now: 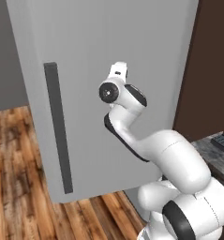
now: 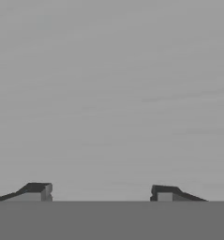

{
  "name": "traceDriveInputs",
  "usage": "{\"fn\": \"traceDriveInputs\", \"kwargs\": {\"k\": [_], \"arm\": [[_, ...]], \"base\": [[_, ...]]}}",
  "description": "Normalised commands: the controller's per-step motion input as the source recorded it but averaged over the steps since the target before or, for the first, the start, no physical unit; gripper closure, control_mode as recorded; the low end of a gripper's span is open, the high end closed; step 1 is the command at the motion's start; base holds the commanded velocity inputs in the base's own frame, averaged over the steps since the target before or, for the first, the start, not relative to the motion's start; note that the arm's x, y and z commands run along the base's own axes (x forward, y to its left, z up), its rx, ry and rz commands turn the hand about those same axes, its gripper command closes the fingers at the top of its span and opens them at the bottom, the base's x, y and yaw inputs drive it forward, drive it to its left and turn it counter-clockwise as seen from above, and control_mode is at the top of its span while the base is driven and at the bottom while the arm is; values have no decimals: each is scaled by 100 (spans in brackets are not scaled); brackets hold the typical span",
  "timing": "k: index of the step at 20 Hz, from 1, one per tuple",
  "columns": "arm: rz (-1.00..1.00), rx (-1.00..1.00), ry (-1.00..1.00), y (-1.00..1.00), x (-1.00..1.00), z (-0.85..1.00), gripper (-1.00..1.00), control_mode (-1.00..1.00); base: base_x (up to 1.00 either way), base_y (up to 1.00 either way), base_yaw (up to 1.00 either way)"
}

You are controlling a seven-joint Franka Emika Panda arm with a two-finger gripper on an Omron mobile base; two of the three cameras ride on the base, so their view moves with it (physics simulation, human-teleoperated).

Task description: Place the chicken drumstick on the counter behind the older chicken drumstick on the same shelf of the fridge to maintain FIFO order. Close the fridge door when finished.

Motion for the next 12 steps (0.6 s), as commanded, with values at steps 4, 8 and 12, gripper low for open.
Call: {"fn": "traceDriveInputs", "kwargs": {"k": [4,8,12], "arm": [[-6,0,-1,-3,67,0,-100,-100],[-8,0,-5,-21,50,-6,-100,-100],[-11,0,-6,-29,54,-14,-100,-100]], "base": [[0,0,0],[0,0,0],[0,0,0]]}}
